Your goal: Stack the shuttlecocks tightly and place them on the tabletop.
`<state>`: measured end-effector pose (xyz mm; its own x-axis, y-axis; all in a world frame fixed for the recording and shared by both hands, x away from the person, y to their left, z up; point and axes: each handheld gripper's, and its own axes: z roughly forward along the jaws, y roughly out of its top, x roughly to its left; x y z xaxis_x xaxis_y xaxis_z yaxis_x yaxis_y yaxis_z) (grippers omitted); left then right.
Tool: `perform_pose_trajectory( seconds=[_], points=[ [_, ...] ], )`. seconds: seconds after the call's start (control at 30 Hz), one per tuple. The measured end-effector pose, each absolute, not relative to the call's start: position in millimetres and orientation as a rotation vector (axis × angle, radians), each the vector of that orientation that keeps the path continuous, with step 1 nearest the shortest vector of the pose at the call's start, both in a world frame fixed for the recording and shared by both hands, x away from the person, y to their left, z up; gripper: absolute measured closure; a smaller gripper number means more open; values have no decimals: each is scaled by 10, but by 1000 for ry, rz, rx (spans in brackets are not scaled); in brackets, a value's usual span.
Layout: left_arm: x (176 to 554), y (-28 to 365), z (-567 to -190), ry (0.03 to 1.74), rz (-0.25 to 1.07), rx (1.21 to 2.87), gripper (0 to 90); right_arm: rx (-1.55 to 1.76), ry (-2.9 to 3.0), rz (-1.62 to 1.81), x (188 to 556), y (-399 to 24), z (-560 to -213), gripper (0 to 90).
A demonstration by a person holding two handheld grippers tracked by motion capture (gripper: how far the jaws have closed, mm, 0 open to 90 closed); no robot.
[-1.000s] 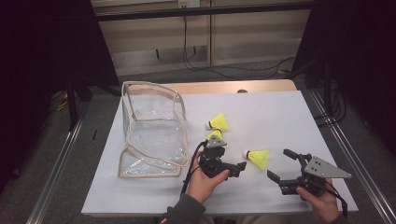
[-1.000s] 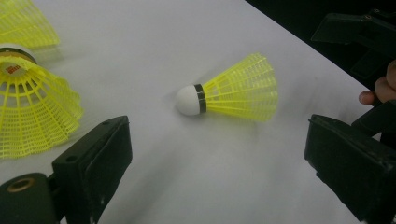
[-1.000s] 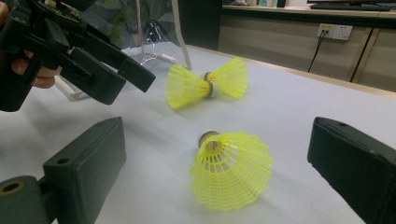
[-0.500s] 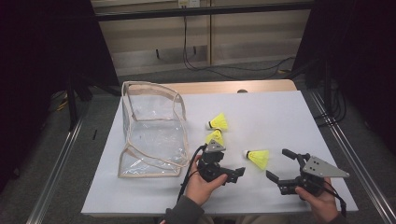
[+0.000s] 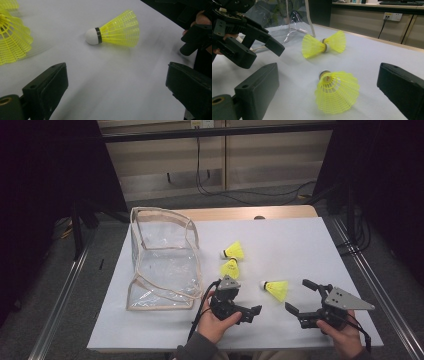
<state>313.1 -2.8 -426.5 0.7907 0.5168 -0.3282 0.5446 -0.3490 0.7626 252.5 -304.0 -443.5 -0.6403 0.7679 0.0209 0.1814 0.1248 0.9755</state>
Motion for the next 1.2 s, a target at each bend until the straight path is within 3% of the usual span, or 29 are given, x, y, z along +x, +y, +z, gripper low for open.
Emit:
perform_pose_trajectory(
  seconds=[0.83, 1.2],
  points=[
    [3018, 232, -4281, 725, -14, 2027, 36, 908, 1910, 1545, 2525, -3041, -4430, 37],
    [2961, 295, -4326, 678, -65, 2047, 36, 909, 1909, 1548, 2522, -3042, -4426, 38]
  ],
)
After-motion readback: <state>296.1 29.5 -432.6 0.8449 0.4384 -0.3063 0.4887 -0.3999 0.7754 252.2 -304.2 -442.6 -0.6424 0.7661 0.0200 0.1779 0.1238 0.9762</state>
